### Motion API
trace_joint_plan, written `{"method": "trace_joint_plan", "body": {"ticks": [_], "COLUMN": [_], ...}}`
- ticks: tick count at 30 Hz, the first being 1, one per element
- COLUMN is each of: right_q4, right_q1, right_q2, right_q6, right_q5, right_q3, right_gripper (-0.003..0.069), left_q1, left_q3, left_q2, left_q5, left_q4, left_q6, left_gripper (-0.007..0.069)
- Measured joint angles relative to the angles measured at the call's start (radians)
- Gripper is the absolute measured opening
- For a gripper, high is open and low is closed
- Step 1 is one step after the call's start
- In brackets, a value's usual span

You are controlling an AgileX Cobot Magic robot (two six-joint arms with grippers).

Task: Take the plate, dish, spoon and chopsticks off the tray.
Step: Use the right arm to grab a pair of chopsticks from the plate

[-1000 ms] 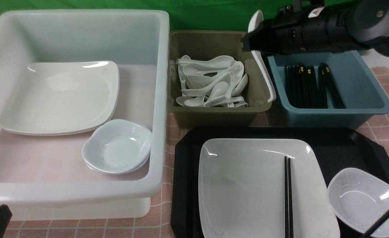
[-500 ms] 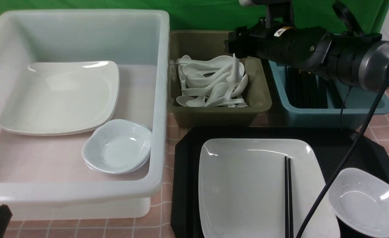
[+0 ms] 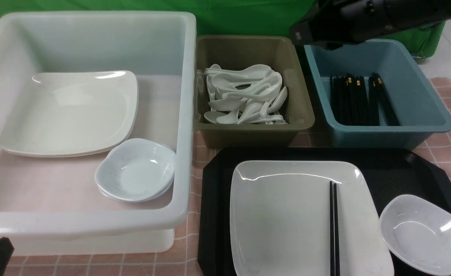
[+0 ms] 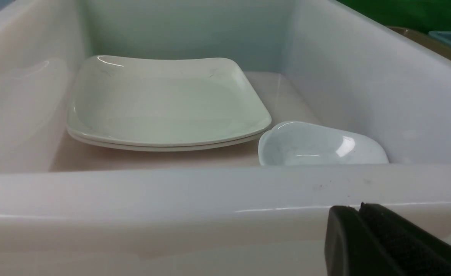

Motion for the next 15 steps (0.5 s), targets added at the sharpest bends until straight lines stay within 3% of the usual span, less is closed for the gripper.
{"method": "trace_joint_plan", "body": {"ticks": [6, 9, 15], "right_q4": [-0.073, -0.132, -0.170], "right_q1": [0.000, 0.000, 0.000], "right_q2": [-0.107, -0.118, -0.113], "right_q6": [0.118, 0.267, 0.371], "right_q5": [0.431, 0.447, 0.443], "right_q3": [0.001, 0.047, 0.235], "right_gripper": [0.0076, 0.0088, 0.0123], "left_q1": [0.000, 0.000, 0.000], "left_q3": [0.000, 0.000, 0.000], "left_q2": [0.000, 0.000, 0.000], "left_q5": [0.001, 0.000, 0.000], "left_q4": [-0.005, 0.000, 0.000], "left_q6": [0.000, 0.001, 0.001], "left_gripper": [0.0020, 0.0020, 0.0020]}}
